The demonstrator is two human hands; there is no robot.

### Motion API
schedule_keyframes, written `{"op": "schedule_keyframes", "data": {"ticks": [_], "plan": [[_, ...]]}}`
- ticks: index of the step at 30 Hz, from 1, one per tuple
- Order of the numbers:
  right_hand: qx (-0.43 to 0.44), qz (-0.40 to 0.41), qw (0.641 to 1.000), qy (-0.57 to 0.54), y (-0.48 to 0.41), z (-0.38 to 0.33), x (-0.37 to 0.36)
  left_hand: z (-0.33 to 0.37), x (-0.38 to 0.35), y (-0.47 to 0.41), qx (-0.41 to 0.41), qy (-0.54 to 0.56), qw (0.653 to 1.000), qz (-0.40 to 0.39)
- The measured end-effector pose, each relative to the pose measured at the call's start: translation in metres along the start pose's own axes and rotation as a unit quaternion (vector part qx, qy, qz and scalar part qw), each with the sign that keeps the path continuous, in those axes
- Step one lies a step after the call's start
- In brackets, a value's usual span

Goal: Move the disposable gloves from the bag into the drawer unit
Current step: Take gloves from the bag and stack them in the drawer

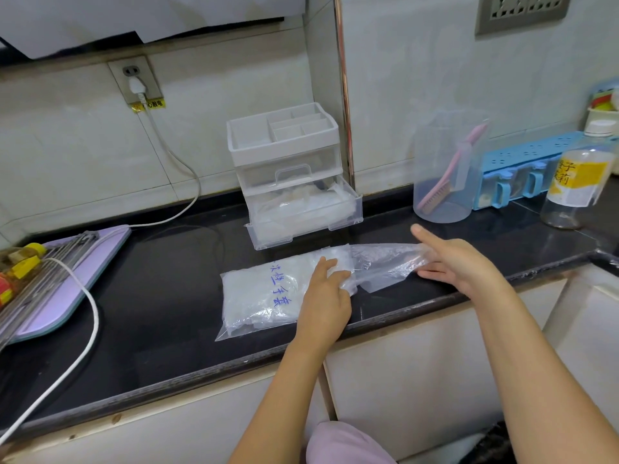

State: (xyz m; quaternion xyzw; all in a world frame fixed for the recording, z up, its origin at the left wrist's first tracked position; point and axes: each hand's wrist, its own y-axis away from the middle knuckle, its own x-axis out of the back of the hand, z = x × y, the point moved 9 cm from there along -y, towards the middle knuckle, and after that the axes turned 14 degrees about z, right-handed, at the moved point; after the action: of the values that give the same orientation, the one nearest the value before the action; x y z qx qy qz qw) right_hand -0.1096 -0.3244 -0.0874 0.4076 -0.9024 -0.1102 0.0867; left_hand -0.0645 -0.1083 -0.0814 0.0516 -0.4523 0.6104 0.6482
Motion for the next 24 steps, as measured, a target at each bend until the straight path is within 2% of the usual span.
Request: {"op": "schedule_keyframes", "data": {"ticks": [3,6,11,14,16,18,20,22,24], "plan": [[0.005,-0.023,0.993,0.119,-0.018,-0.006,-0.01,0.001,-0.001,0.001,-0.001,0.001,1.0,-0.008],[0.081,-0.041,0.97,0.225,-0.022,-0.024,-0.028,0.001,-0.001,0.002,0.002,0.001,1.0,-0.012],[0.243,-0.054,0.944,0.218,0.003,-0.094,-0.036,-0.003,0.005,0.0,0.045,0.047,0.998,-0.015],[0.316,-0.111,0.925,0.179,0.039,-0.14,-0.027,-0.008,0.008,-0.002,0.077,0.072,0.994,-0.003],[0.354,-0.151,0.902,0.193,0.062,-0.16,-0.022,-0.005,0.015,-0.003,0.098,0.122,0.987,0.033],[0.371,-0.2,0.878,0.229,0.08,-0.168,-0.023,0.001,0.027,-0.006,0.122,0.215,0.966,0.077],[0.363,-0.255,0.854,0.272,0.093,-0.167,-0.029,0.017,0.041,-0.013,0.131,0.309,0.938,0.087],[0.354,-0.287,0.838,0.301,0.1,-0.166,-0.035,0.04,0.049,-0.023,0.109,0.343,0.932,0.051],[0.351,-0.3,0.837,0.293,0.105,-0.169,-0.039,0.065,0.053,-0.03,0.067,0.343,0.937,-0.008]]}}
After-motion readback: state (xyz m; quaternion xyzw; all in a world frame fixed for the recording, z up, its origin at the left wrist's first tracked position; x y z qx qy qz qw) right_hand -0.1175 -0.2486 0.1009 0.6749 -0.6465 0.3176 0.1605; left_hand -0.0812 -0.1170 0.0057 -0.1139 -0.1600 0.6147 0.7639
